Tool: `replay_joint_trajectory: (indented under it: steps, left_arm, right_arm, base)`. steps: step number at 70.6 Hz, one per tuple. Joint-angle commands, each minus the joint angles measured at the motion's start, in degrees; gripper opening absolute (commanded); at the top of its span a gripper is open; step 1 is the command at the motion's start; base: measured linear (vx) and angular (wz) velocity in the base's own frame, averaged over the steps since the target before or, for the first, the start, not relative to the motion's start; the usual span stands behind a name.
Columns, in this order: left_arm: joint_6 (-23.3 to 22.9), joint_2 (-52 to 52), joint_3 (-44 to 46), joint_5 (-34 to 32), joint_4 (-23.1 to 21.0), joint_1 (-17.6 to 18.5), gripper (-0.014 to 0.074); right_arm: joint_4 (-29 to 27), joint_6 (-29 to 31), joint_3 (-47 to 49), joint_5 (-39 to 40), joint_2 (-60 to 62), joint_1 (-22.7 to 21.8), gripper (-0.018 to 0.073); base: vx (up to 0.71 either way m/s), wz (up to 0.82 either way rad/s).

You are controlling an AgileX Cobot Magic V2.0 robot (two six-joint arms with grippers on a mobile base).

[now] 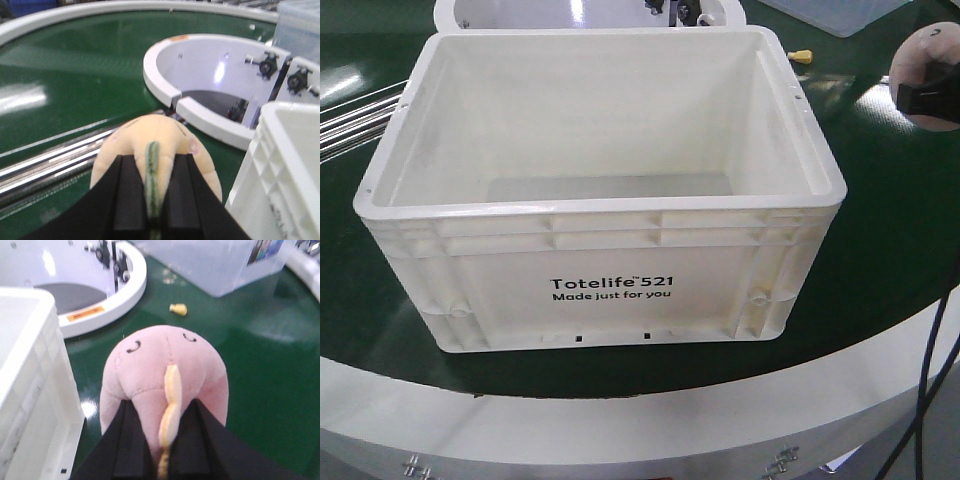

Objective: Place moving items into box and shelve
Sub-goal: 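Lift both plush toys over the tote and release them inside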

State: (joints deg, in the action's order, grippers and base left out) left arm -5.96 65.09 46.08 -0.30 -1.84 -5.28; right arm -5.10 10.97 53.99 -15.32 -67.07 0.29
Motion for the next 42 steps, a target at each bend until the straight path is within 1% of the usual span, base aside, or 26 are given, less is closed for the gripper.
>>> replay_joint_trajectory:
  steps: [1, 6, 10, 18, 21, 25, 27, 35, 42]
  left_arm:
    - [-0.36, -3.36, 1.78, -5.72, -0.46, -0.02, -0.0027]
    - [-0.36, -4.70, 1.78, -6.48, -0.46, 0.63, -0.0027]
    - [-0.24, -5.58, 1.78, -7.57, -0.34, 1.96, -0.0027]
    - [-0.24, -5.71, 2.47, -7.95, -0.22, 5.75, -0.0027]
    - [-0.24, -5.71, 3.02, -7.56, -0.06, 7.66, -0.0027]
    - [-0.24, -5.71, 3.80, -7.57, 0.05, 10.62, -0.0025]
    - [-0.24, -5.65, 4.13, -7.71, 0.10, 11.62, -0.0024]
    - [-0.09, -4.87, 5.77, -7.87, 0.24, 17.46, -0.0023]
    - [1.06, -3.39, 6.36, -7.94, 2.81, 22.53, -0.0023]
  right_arm:
    - [-0.15, 0.88, 1.63, 5.15, 3.31, -0.01, -0.0015]
    - [-1.19, 0.88, 1.63, 5.43, 4.96, 0.05, -0.0015]
    - [-2.38, 0.88, 1.63, 5.75, 5.87, 0.09, -0.0015]
    - [-5.73, 1.01, 1.63, 6.38, 6.88, 0.12, -0.0015]
    - [-6.40, 1.70, 1.63, 6.65, 7.17, 1.02, -0.0015]
    - [-6.07, 3.41, 1.63, 7.46, 7.31, 3.10, -0.0015]
    - [-5.95, 5.18, 1.63, 8.00, 7.31, 4.46, -0.0015]
    - [-5.95, 9.26, 1.63, 10.15, 7.31, 11.45, -0.0015]
    - [-5.95, 10.79, 1.63, 11.25, 7.00, 18.39, -0.0012]
  base:
    - [0.00, 0.00]
    - [0.00, 0.00]
    - [0.00, 0.00]
    - [0.00, 0.00]
    - [0.00, 0.00]
    - [0.00, 0.00]
    - [0.00, 0.00]
    - [0.00, 0.00]
    - [0.00, 0.00]
